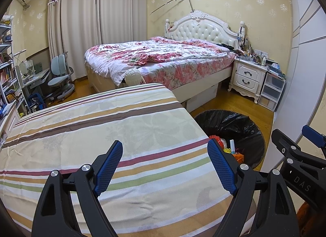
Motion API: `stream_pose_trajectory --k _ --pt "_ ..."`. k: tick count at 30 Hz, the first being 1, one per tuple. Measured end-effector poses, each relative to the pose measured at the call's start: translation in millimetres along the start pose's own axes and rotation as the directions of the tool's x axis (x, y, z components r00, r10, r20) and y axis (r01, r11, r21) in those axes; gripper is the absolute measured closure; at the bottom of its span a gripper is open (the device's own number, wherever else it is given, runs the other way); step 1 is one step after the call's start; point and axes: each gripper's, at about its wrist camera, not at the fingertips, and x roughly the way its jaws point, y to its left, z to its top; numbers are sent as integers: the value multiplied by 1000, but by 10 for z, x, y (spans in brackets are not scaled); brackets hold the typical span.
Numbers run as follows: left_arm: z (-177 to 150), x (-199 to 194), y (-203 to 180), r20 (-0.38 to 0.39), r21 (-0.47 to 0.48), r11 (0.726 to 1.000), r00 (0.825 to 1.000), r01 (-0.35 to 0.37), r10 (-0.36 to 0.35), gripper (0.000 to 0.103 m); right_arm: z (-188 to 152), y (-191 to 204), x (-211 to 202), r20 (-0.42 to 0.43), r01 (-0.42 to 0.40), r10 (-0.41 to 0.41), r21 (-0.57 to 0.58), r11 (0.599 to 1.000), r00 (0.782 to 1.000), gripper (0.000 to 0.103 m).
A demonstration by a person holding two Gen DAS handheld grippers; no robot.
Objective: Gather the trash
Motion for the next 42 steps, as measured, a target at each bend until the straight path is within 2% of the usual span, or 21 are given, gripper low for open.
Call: stream_pose_trajectory --k 21,30,36,42 --pt "-38 -7 -29 5 2 1000 1000 -3 3 20 4 2 -5 -1 0 0 0 1000 1000 16" --pt "-80 -37 -101 15 4 1000 999 -30 29 18 6 3 -4 -1 0 0 0 1000 1000 16" --pt "-60 -25 -58 -4 -3 1000 1000 -3 3 18 0 12 -5 -4 -3 3 -3 1000 1000 16" --pt "-57 25 88 -12 -2 998 998 -69 69 18 -64 109 47 -18 -26 26 -8 1000 999 16"
